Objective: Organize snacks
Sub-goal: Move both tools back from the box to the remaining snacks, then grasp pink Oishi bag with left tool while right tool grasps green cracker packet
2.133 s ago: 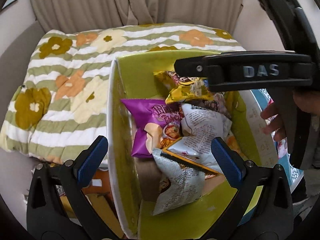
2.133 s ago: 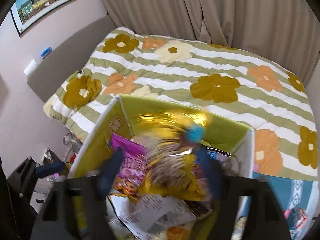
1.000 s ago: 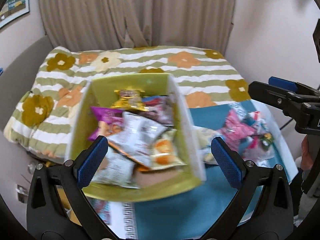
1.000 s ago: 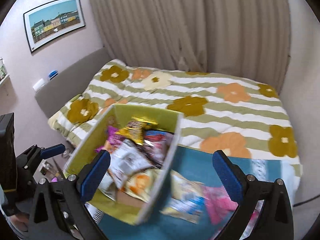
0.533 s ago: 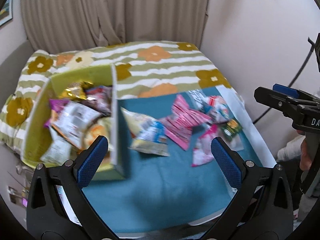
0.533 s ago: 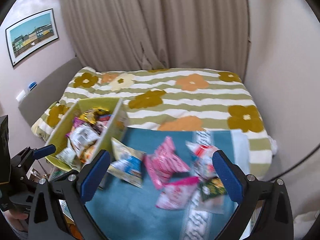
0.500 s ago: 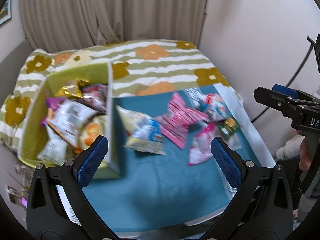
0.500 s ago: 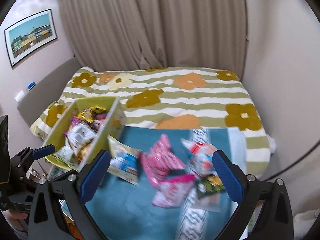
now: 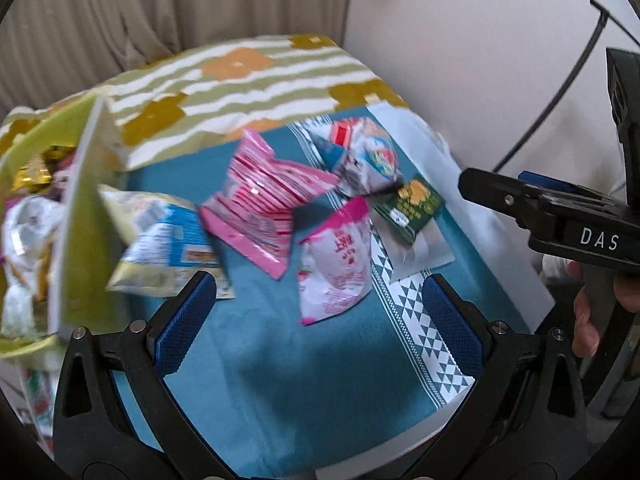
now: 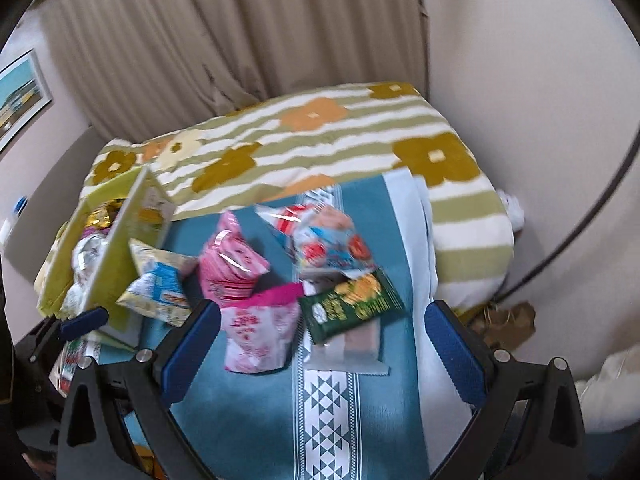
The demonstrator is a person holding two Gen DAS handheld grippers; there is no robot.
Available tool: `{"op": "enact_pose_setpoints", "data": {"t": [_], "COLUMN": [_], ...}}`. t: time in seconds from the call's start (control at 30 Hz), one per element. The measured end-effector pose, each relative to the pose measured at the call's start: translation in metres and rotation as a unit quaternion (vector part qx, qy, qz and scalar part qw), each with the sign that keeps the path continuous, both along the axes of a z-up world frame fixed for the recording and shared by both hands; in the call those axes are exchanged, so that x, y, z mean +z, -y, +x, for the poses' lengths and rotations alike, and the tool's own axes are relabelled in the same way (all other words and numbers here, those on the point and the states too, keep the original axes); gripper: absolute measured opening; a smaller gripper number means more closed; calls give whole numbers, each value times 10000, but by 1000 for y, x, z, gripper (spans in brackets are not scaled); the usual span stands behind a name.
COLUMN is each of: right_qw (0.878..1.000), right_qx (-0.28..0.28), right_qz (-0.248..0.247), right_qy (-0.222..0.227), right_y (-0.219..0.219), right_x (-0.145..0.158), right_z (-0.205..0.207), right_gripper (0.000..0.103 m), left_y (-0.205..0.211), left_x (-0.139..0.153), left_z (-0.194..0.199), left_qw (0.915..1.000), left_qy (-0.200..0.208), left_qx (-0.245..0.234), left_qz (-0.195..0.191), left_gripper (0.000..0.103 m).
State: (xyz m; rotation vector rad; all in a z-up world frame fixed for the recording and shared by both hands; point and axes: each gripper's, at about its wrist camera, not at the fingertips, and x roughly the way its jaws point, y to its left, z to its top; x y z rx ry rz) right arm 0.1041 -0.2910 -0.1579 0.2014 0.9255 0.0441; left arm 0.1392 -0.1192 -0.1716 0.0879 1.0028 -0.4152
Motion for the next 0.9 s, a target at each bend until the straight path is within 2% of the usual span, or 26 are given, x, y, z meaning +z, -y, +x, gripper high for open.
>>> {"op": "enact_pose_setpoints", "data": {"t": [0.27,0.37,0.4,0.53,0.7,0.83,0.9], "right_qw": [9968,9947,9938,9912,9864,9836,9826], "right_qx": [-735,-952,-1030,-1228,-1535,-1682,-1730], "right_qz": [-1,20,14,2,11,15,-9], "right_qy": [-306,-389,-420,-503,-593,-656,-673], "right_y": [3,3,2,0,3,3,1], "right_x": [-46,-59,-63,-75,-85,-91,-93], "right_z": [25,32,35,43,54,61,66], "right_gripper": [102,101,101,101,94,91,88], "left_y": [20,26,28,35,44,50,50], "left_x": [-54,-69,-73,-83,-90,-100,-103], "left_z": [30,40,43,52,62,71,75], "left_qw": [9974,9954,9945,9918,9890,9864,9855], "left_qy": [-303,-470,-557,-709,-755,-956,-1036], "left_qx": [-652,-835,-892,-1062,-1264,-1334,-1345], "left_qz": [50,12,-12,-71,-104,-56,-75], "left_gripper": [100,96,92,88,87,60,57]}}
